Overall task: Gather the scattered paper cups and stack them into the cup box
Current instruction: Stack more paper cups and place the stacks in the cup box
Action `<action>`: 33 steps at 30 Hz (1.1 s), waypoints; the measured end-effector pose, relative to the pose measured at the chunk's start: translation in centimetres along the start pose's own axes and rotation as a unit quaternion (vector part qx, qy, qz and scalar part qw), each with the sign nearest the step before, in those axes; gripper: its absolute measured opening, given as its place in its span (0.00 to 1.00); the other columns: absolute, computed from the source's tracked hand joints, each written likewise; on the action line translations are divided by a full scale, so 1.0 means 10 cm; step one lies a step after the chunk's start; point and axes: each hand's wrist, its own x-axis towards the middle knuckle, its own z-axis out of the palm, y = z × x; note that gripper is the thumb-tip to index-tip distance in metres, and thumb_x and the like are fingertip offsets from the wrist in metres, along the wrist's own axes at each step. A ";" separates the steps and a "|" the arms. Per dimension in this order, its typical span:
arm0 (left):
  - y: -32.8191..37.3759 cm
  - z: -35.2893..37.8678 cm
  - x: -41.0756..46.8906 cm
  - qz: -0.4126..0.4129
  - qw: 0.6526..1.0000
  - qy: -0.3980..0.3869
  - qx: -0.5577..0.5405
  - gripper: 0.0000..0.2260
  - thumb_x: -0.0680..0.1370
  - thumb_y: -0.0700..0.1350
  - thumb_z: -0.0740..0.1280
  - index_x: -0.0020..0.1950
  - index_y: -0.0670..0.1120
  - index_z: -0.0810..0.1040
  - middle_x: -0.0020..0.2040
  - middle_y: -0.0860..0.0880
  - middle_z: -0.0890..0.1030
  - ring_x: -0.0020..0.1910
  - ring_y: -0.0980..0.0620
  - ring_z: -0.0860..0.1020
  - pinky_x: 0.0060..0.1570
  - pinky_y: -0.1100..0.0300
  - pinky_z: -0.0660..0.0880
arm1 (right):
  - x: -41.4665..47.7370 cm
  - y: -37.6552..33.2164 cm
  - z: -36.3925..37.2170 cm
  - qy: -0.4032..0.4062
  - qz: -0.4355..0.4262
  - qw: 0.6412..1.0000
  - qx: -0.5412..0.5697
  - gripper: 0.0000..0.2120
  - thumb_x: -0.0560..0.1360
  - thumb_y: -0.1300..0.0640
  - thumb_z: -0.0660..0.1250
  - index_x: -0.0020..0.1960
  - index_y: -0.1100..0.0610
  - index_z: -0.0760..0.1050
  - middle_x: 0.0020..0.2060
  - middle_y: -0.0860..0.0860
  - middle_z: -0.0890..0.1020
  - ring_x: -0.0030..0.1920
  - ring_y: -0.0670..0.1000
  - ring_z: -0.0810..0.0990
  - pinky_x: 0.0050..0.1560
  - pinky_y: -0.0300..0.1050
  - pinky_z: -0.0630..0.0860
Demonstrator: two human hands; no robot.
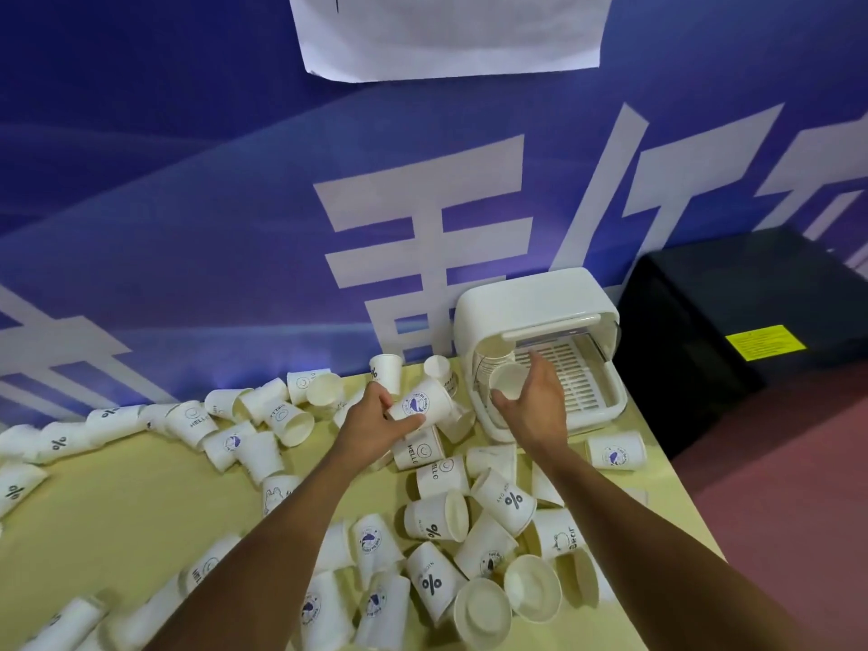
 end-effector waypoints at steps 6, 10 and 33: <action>0.07 0.04 0.04 0.010 0.999 -0.017 -0.046 0.22 0.66 0.57 0.78 0.48 0.50 0.68 0.47 0.50 0.81 0.45 0.52 0.81 0.45 0.51 0.79 | -0.12 -0.26 0.05 -0.071 -0.031 0.994 0.081 0.27 0.76 0.42 0.68 0.70 0.55 0.72 0.64 0.50 0.78 0.62 0.49 0.76 0.60 0.44 0.73; 0.17 0.07 0.02 0.030 0.994 -0.045 -0.092 0.23 0.65 0.57 0.78 0.48 0.50 0.69 0.48 0.51 0.82 0.46 0.53 0.82 0.47 0.51 0.80 | -0.19 -0.31 0.12 -0.134 0.022 0.978 0.155 0.33 0.73 0.33 0.68 0.70 0.51 0.70 0.64 0.48 0.78 0.61 0.47 0.77 0.61 0.47 0.75; -0.19 0.11 -0.06 0.021 0.995 -0.081 0.049 0.16 0.74 0.51 0.72 0.59 0.49 0.73 0.58 0.52 0.77 0.52 0.52 0.78 0.51 0.59 0.74 | -0.04 -0.04 -0.06 0.035 -0.052 0.998 -0.004 0.33 0.70 0.54 0.77 0.71 0.53 0.66 0.64 0.50 0.73 0.63 0.53 0.73 0.63 0.52 0.75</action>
